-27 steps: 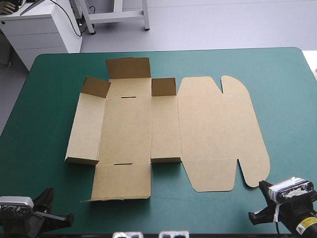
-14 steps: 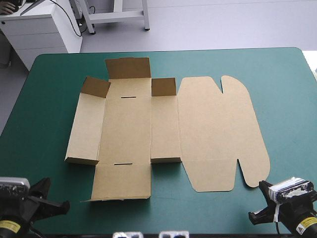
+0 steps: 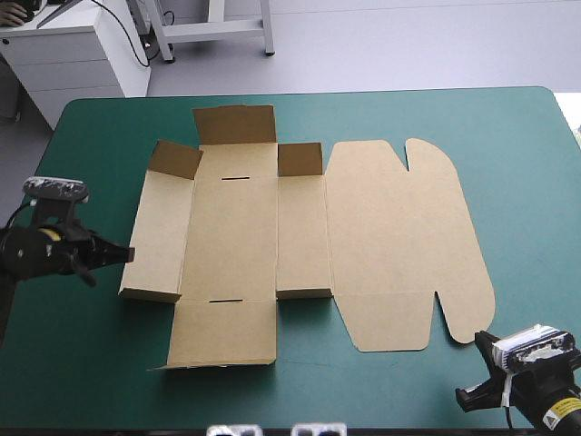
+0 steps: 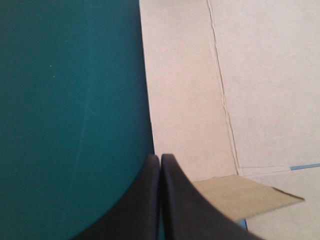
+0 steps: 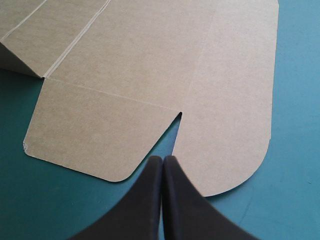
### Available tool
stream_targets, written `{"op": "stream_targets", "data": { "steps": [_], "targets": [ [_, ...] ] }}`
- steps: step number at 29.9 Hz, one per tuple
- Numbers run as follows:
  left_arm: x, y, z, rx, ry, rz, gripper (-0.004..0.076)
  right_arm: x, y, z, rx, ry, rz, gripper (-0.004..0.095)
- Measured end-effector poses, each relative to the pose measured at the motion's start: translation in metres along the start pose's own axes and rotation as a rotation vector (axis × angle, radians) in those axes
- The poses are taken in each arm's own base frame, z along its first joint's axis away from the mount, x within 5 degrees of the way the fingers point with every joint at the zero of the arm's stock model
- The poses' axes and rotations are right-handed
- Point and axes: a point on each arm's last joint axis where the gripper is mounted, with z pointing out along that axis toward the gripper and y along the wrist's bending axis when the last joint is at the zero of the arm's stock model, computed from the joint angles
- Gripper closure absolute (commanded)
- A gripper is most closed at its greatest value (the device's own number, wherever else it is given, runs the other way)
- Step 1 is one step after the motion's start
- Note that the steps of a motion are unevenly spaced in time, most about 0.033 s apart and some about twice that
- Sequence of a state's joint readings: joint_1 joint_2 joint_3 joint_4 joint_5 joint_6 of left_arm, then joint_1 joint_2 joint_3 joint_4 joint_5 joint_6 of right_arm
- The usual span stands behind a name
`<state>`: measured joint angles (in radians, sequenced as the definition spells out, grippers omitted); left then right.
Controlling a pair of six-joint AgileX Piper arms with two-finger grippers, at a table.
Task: Fold the box
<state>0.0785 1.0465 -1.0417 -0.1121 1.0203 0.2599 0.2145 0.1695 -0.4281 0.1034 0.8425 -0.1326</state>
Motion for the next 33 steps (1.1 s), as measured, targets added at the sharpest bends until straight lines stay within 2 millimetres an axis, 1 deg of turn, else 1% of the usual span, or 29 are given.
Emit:
{"op": "stream_targets", "data": {
  "steps": [1,3,6,9,11,14,17,21,24,26,27,29,31,33],
  "targets": [
    [-0.008,0.002,0.008,0.01,0.026,0.014,0.0722,0.0,0.0,0.0,0.0,0.0,0.0,0.0928],
    [-0.023,0.006,0.032,0.039,0.108,0.034,0.0718,0.0,0.0,0.0,0.0,0.0,0.0,0.0928],
    [-0.036,0.014,0.067,0.093,0.232,0.039,0.0716,0.0,0.0,0.0,0.0,0.0,0.0,0.0928],
    [-0.043,0.025,0.093,0.191,0.299,0.015,0.0716,0.0,0.0,0.0,0.0,0.0,0.0,0.0928],
    [-0.043,0.034,0.105,0.277,0.316,-0.011,0.0716,0.0,0.0,0.0,0.0,0.0,0.0,0.0928],
    [-0.041,0.053,0.112,0.357,0.284,-0.059,0.0716,0.0,0.0,0.0,0.0,0.0,0.0,0.0928],
    [-0.038,0.07,0.112,0.384,0.234,-0.086,0.0716,0.0,0.0,0.0,0.0,0.0,0.0,0.0928],
    [-0.034,0.085,0.109,0.366,0.215,-0.11,0.0715,0.0,0.0,0.0,0.0,0.0,0.0,0.0928],
    [-0.032,0.091,0.117,0.372,0.232,-0.126,0.0689,0.0,0.0,0.0,0.0,0.0,0.0,0.0928],
    [-0.03,0.093,0.128,0.4,0.248,-0.153,0.0624,0.0,0.0,0.0,0.0,0.0,0.0,0.0928],
    [-0.03,0.093,0.133,0.417,0.252,-0.164,0.0578,0.0,0.0,0.0,0.0,0.0,0.0,0.0928],
    [-0.028,0.094,0.145,0.454,0.254,-0.188,0.0458,0.0,0.0,0.0,0.0,0.0,0.0,0.0928],
    [-0.027,0.095,0.153,0.475,0.26,-0.203,0.0319,0.0,0.0,0.0,0.0,0.0,0.0,0.0928],
    [-0.027,0.095,0.158,0.487,0.261,-0.208,0.0216,0.0,0.0,0.0,0.0,0.0,0.0,0.0928]
  ]
}}
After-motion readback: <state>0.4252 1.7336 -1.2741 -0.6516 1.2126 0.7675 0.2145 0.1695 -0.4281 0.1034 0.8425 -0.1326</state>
